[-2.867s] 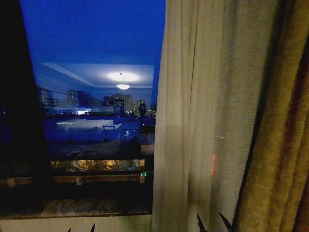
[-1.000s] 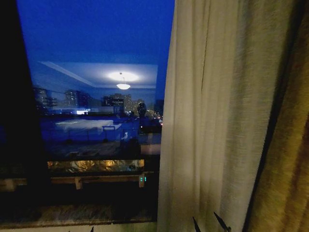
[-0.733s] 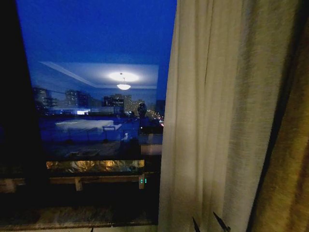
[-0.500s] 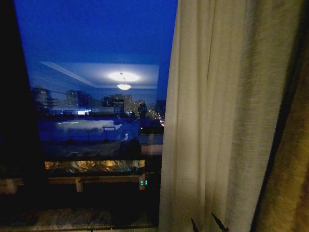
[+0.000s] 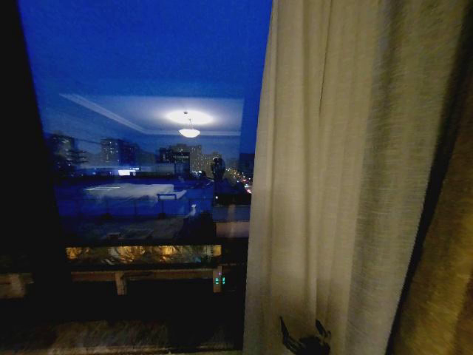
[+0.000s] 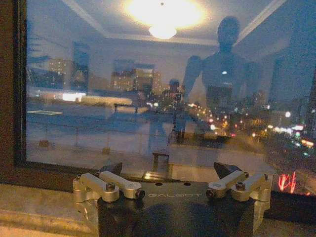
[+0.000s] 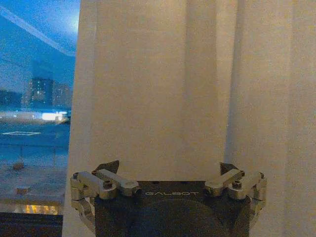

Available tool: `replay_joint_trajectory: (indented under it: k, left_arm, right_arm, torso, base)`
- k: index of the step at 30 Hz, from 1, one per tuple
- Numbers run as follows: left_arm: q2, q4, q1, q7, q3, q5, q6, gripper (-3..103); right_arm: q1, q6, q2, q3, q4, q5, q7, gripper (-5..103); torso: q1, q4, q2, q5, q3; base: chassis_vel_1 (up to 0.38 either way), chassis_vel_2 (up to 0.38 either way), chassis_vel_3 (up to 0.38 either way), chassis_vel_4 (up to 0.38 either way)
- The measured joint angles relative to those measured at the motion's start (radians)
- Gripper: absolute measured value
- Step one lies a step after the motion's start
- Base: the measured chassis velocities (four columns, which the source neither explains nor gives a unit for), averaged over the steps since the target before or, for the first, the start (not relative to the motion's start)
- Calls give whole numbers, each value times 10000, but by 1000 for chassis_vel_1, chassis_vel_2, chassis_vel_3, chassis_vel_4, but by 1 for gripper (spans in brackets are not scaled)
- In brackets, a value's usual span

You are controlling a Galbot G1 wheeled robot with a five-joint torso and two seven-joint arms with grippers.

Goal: Open the curtains by pulling them apart, changing their state from closed to fully open.

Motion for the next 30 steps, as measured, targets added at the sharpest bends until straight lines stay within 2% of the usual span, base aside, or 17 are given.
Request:
replay_joint_trajectory:
  k: [7, 19, 21, 24, 25, 27, 29, 30]
  left_arm:
    - [-212, 108, 7, -3, 71, 336, -2, 100]
    - [-248, 315, -62, -38, -37, 396, 39, 100]
    - [-250, 326, -78, -45, -22, 399, 52, 100]
    - [-305, 369, -119, -51, 58, 462, 71, 100]
    - [-305, 369, -119, -51, 58, 462, 71, 100]
    - [-346, 417, -131, -53, 81, 516, 73, 100]
    - [-353, 423, -131, -53, 86, 538, 73, 100]
    - [-358, 424, -130, -53, 90, 553, 73, 100]
  right_arm:
    - [906, 3, 0, -468, -580, 270, 197, 100]
    - [2100, 215, 0, -1107, -1857, 364, 536, 101]
    - [2156, 261, 0, -1121, -1946, 404, 537, 97]
    - [2211, 315, 0, -1130, -2075, 523, 520, 82]
    - [2211, 315, 0, -1130, -2075, 523, 520, 82]
    - [2212, 316, 0, -1118, -2086, 602, 504, 71]
    - [2210, 316, 0, -1103, -2086, 627, 502, 71]
    - [2209, 315, 0, -1078, -2083, 651, 500, 65]
  torso:
    - [0, -1, 1, -2, 0]
    - [0, 0, 0, -1, 0]
    - [0, -1, 0, 0, 0]
    - [0, -2, 0, 0, 0]
    - [0, -2, 0, 0, 0]
    - [0, -1, 0, -1, 0]
    - [0, -1, 0, -1, 0]
    - [0, -1, 0, -1, 0]
  base:
    - [0, 0, 0, 0]
    - [0, 0, 0, 0]
    - [0, 0, 0, 0]
    - [0, 0, 0, 0]
    - [0, 0, 0, 0]
    - [0, 0, 0, 0]
    - [0, 0, 0, 0]
    - [0, 0, 0, 0]
